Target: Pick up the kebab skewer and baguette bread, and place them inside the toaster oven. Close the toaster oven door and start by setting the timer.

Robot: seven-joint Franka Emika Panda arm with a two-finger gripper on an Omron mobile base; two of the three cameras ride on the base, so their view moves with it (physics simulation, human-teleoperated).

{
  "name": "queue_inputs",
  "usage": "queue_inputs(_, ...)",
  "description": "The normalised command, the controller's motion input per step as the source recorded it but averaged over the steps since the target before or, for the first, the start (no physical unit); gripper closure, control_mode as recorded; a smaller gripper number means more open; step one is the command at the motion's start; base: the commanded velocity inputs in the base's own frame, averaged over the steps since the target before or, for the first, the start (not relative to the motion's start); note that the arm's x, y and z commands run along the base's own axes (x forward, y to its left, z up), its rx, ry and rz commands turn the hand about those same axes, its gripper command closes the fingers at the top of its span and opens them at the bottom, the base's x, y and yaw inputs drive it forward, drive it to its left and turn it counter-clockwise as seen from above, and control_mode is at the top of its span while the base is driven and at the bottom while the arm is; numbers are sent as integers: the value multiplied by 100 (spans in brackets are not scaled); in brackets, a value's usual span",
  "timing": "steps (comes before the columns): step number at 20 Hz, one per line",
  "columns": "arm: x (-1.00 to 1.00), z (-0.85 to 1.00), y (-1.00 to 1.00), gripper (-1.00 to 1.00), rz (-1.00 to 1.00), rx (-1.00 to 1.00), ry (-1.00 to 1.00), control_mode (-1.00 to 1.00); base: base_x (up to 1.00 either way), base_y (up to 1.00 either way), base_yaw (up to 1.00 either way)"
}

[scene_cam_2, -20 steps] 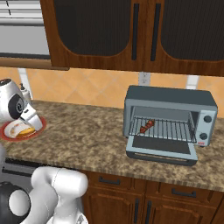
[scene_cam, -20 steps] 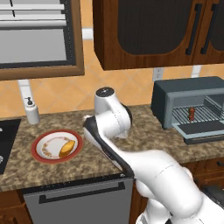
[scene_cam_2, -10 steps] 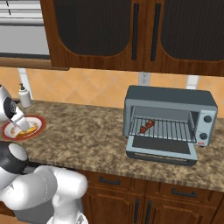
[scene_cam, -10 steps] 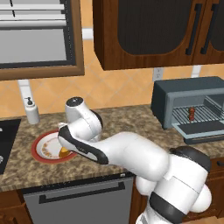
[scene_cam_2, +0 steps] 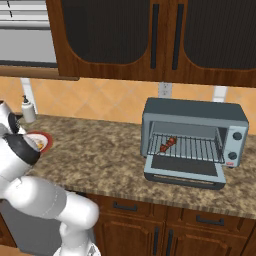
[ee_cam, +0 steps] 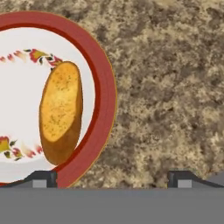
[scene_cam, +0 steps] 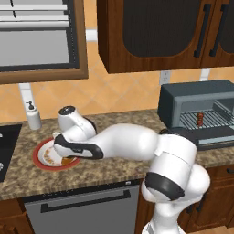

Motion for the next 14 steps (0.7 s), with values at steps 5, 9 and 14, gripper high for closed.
queue_inputs(5, 46, -30, 22, -100, 0, 0, 0, -100, 0, 0, 0)
queue_inputs(9, 48, -39, 42, -100, -1, 0, 0, -100, 0, 0, 0)
queue_inputs(14, 40, -32, 35, -100, 0, 0, 0, -100, 0, 0, 0)
